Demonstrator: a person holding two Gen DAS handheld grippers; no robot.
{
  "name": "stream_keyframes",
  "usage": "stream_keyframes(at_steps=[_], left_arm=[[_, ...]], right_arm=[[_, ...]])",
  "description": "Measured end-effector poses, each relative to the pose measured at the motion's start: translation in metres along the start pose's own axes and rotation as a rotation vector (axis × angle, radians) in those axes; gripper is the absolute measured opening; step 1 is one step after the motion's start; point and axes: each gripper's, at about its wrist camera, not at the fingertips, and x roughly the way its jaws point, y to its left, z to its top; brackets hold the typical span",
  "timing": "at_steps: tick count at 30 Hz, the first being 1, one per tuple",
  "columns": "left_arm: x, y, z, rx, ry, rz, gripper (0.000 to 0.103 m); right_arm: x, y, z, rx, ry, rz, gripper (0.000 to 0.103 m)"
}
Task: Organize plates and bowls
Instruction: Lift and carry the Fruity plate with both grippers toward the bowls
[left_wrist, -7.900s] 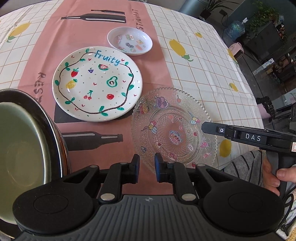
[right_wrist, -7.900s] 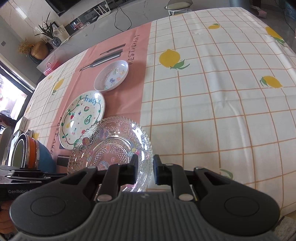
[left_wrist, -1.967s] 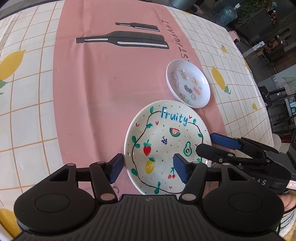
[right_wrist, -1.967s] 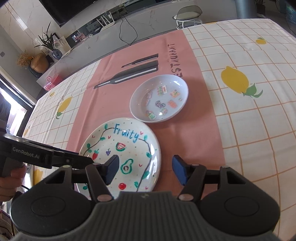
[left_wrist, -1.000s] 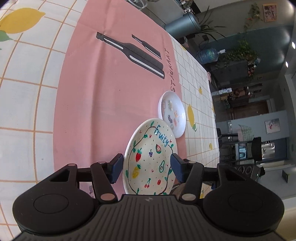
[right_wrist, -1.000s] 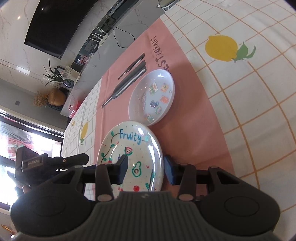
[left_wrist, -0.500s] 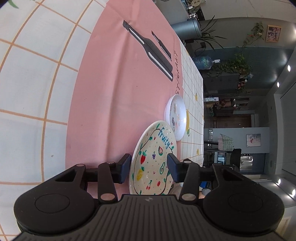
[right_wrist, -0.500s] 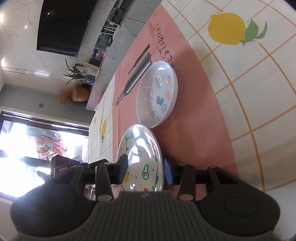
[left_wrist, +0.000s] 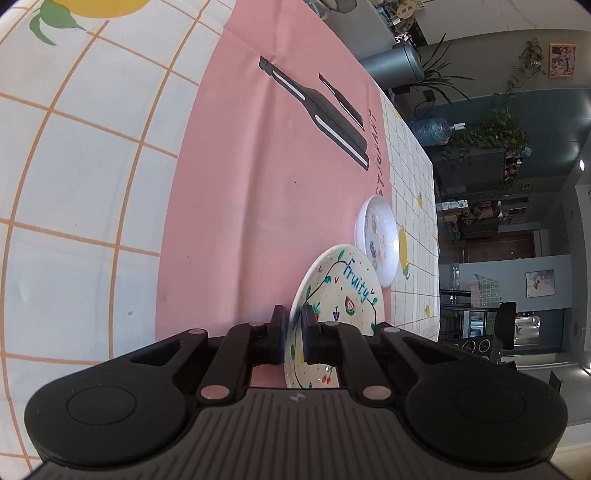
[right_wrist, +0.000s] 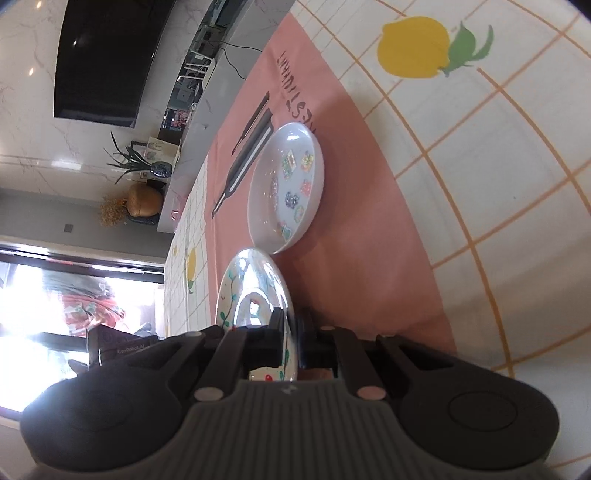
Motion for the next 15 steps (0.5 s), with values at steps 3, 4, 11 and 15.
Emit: stream_keyframes(at_steps=[3,4,11,15], left_arm=[[-0.003,-0.007,-0.001,0.029,-0.018,0.042,0.008],[-0.005,-0.009,-0.001,0.041,-0.026,0.053,0.008],[-0.017,-0.022,-0.003,0.06,-0.042,0.007,0.008],[-0.018,-0.036,-0.004,0.111,-0.035,0.0,0.008]], right_arm=[[-0.003,0.0,0.0,0.017,-0.009,0.018,0.005],[-0.003,0.001,-0.001,0.02,-0.009,0.023,0.005],[-0.014,0.006,-0.006,0.009,-0.025,0.025,0.005],[-0.021,0.009,-0.01,0.004,-0.046,0.019,0.005]])
